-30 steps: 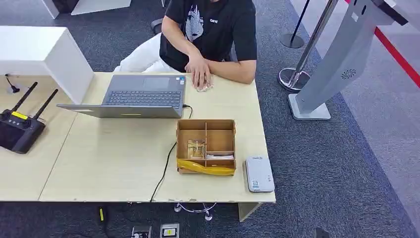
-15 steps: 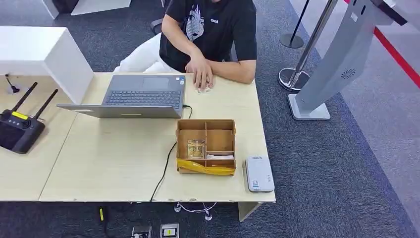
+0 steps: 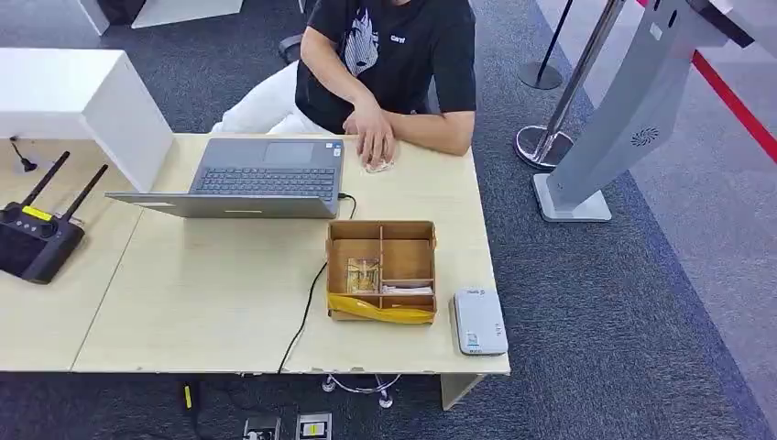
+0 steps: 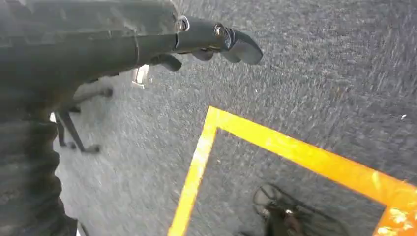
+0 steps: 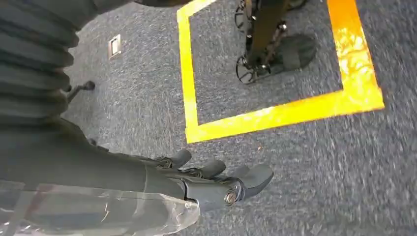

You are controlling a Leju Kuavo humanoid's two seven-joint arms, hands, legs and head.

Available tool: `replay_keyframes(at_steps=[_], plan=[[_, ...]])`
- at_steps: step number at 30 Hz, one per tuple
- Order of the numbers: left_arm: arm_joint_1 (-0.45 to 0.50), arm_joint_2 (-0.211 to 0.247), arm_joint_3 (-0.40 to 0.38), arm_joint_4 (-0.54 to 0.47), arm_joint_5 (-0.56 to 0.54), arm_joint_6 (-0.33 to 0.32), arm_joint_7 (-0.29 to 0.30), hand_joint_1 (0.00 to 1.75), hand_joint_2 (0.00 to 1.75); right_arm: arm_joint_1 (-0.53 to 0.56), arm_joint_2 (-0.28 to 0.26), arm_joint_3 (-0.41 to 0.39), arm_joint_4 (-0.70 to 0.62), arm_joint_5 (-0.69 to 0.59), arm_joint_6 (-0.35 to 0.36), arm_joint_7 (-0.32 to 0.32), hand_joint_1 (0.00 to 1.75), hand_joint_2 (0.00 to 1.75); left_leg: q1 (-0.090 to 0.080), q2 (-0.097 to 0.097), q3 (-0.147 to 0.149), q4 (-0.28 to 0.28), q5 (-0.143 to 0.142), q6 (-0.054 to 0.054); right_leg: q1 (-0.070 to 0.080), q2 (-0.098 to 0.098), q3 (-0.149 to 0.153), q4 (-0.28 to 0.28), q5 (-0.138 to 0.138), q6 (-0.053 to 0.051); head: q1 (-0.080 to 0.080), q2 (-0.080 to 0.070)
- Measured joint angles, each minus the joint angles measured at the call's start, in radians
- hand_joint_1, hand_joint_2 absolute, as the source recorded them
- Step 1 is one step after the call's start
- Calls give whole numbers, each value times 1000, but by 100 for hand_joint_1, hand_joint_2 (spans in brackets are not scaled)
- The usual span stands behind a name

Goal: Pass the card to the sensor for recognition and then transmit it.

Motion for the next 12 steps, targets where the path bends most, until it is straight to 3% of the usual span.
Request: replay_keyframes(at_steps=[4,11,12], plan=[[13,4,0,-12,-96,-28,29,0,0,15,0,42,-15,-8,14,-1,0,0,0,0,0,0,0,0,0,0,0,0,0,0,0,0],[20,6,-1,-24,-107,-33,33,0,0,23,0,84,-29,-10,16,-1,0,0,0,0,0,0,0,0,0,0,0,0,0,0,0,0],[22,7,-2,-27,-107,-34,33,0,175,25,0,92,-34,-11,16,-1,0,0,0,0,0,0,0,0,0,0,0,0,0,0,0,0]])
